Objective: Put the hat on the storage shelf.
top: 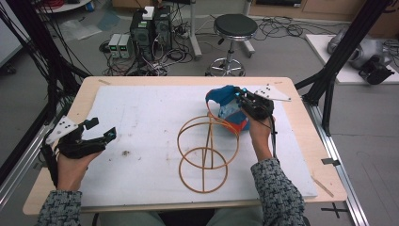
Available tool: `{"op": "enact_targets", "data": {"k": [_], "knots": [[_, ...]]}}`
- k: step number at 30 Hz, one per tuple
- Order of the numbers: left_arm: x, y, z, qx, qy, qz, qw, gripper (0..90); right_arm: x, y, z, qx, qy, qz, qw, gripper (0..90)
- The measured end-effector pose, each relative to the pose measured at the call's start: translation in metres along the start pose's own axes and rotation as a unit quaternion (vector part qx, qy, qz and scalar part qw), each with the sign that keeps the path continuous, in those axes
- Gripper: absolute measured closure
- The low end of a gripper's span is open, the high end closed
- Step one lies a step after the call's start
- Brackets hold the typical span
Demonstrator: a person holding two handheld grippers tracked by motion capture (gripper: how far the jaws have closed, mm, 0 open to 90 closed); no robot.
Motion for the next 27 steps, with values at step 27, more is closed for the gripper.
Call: {"op": "enact_targets", "data": {"k": [27], "knots": [[0.003, 0.0, 0.002, 0.0, 0.004, 0.0, 1.0, 17.8, 0.063, 0.008, 0.068, 0.01, 0.093, -0.015, 0.9955, 89.5]]}}
Point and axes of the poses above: each handheld gripper's, and its own axes: x roughly backward along the jaws, z roughly out of its top, y roughly to its right, the point moved 2 cm from there along -x, roughly forward along the jaws, and after that the axes turned 5 degrees about -y, right-handed, at the moved point
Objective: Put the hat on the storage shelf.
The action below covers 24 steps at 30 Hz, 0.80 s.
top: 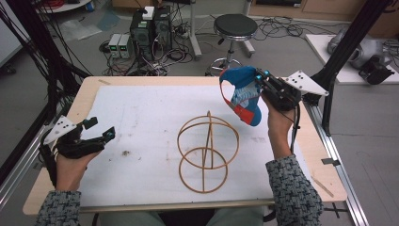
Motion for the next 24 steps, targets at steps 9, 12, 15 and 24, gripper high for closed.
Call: {"op": "enact_targets", "data": {"k": [9, 12, 15, 24], "knots": [[0.0, 0.001, 0.001, -0.001, 0.001, -0.001, 1.0, 17.8, 0.016, -0.007, 0.021, 0.015, 0.011, 0.004, 0.9998, 89.5], [0.001, 0.001, 0.001, -0.001, 0.003, 0.0, 1.0, 17.8, 0.025, -0.012, 0.03, 0.027, 0.018, 0.009, 0.9994, 89.5], [0.002, 0.001, 0.002, 0.001, 0.005, 0.0, 1.0, 17.8, 0.032, -0.017, 0.036, 0.037, 0.018, 0.015, 0.999, 89.5], [0.001, 0.002, 0.002, -0.002, 0.003, -0.002, 1.0, 17.8, 0.053, -0.036, 0.051, 0.053, 0.027, 0.043, 0.9973, 89.5]]}}
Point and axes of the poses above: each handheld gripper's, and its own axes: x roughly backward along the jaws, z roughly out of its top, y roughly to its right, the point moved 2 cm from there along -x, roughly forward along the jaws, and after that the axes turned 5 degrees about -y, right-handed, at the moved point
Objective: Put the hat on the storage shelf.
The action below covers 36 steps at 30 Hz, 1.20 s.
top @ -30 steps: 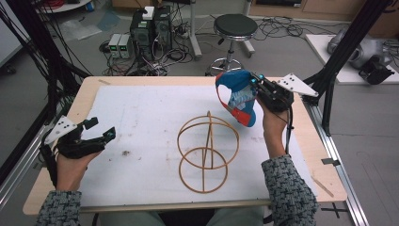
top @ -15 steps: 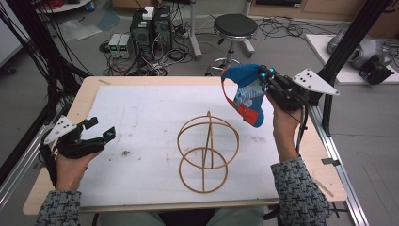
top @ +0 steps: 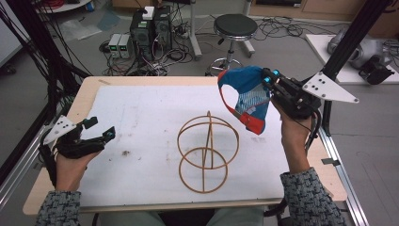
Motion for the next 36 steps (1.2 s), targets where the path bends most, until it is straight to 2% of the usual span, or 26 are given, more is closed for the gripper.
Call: {"op": "enact_targets", "data": {"k": [4, 7, 9, 21, 24, 36], "knots": [[0.0, 0.0, 0.0, 0.0, -0.001, 0.0, 1.0, 17.8, 0.007, -0.009, 0.007, 0.007, 0.01, 0.019, 0.9998, 89.5], [0.0, 0.0, 0.0, 0.0, 0.0, -0.001, 1.0, 17.8, 0.013, -0.014, 0.012, 0.003, 0.016, 0.032, 0.9994, 89.5], [0.0, 0.0, 0.0, -0.001, 0.0, 0.0, 1.0, 17.8, 0.014, -0.015, 0.014, 0.004, 0.017, 0.032, 0.9993, 89.5], [0.0, 0.001, 0.001, -0.001, 0.001, -0.002, 1.0, 17.8, 0.026, -0.043, 0.025, 0.024, 0.024, 0.069, 0.997, 89.5], [0.0, 0.001, 0.001, -0.001, 0.0, -0.001, 1.0, 17.8, 0.029, -0.051, 0.028, 0.018, 0.034, 0.094, 0.9948, 89.4], [0.002, 0.001, 0.002, 0.0, 0.004, -0.001, 1.0, 17.8, 0.022, -0.075, 0.026, 0.031, 0.012, 0.135, 0.9903, 89.4]]}}
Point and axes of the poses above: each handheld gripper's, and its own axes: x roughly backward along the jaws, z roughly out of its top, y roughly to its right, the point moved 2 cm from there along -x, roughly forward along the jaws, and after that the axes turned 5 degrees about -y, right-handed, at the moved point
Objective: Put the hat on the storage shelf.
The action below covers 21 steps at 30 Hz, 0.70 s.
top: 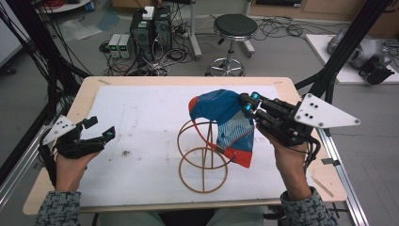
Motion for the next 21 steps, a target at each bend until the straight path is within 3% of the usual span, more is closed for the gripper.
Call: {"op": "enact_targets", "data": {"k": [7, 21], "knots": [[0.0, 0.0, 0.0, 0.0, -0.001, -0.001, 1.0, 17.8, -0.02, -0.015, -0.006, 0.006, -0.031, 0.039, 0.9988, 89.4], [0.0, -0.001, 0.0, 0.0, 0.0, 0.0, 1.0, 17.8, -0.048, -0.037, -0.01, 0.006, -0.079, 0.076, 0.994, 89.3]]}}
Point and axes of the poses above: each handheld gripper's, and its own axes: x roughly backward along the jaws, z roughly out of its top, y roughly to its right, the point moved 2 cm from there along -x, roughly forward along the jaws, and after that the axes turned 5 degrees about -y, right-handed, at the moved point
